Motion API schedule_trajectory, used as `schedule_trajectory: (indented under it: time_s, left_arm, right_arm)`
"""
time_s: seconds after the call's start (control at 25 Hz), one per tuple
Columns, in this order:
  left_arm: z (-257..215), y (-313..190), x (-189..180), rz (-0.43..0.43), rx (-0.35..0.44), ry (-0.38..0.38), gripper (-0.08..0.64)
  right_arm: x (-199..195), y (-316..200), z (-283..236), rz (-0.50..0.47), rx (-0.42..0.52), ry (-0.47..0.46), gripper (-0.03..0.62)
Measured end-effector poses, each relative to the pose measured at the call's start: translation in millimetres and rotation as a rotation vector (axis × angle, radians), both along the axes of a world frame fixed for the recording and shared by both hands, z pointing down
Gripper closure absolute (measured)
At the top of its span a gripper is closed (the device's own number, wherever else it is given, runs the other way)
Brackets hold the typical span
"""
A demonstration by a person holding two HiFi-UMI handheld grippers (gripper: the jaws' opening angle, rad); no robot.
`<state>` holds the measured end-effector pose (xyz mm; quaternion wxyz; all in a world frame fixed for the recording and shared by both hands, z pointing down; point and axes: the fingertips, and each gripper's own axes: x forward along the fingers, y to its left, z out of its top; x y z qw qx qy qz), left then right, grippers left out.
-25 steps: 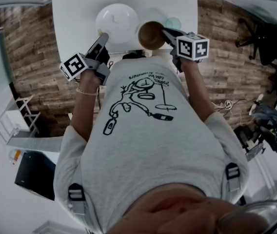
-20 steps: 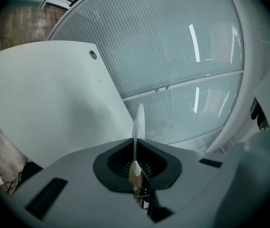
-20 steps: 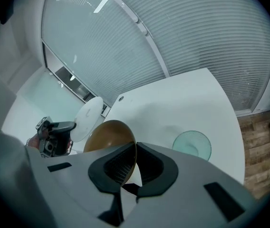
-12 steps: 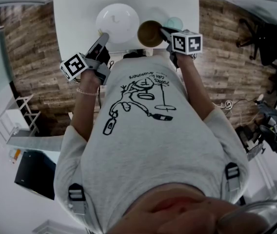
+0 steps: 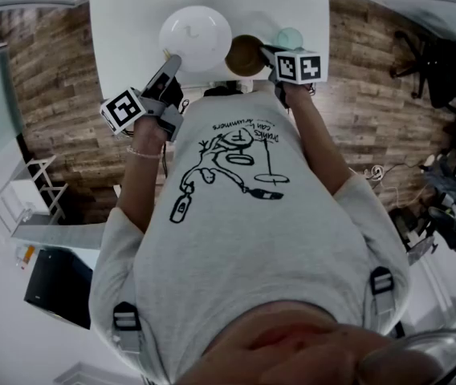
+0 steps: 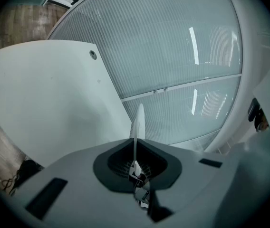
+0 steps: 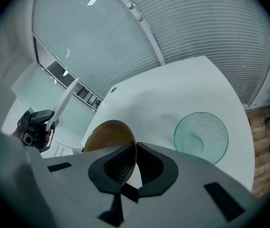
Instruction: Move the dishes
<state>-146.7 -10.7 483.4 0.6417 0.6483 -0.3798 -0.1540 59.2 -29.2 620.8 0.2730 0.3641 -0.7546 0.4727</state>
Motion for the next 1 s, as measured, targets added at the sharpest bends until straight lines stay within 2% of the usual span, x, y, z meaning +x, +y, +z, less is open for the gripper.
schedule_trajectory:
  time_s: [0.28, 1.0]
  left_arm:
    - [0.9, 1.5, 0.6, -0.001, -0.005, 0.001, 0.549]
    - [6.0, 4.5, 1.8, 0.004, -0.023, 0.005, 0.549]
  right_arm:
    - [0.0, -1.1, 16.6, 0.01, -0.007, 0.033, 0.551]
    - [18.9, -0.7, 53.6, 0.118, -0.064, 0.078, 0.551]
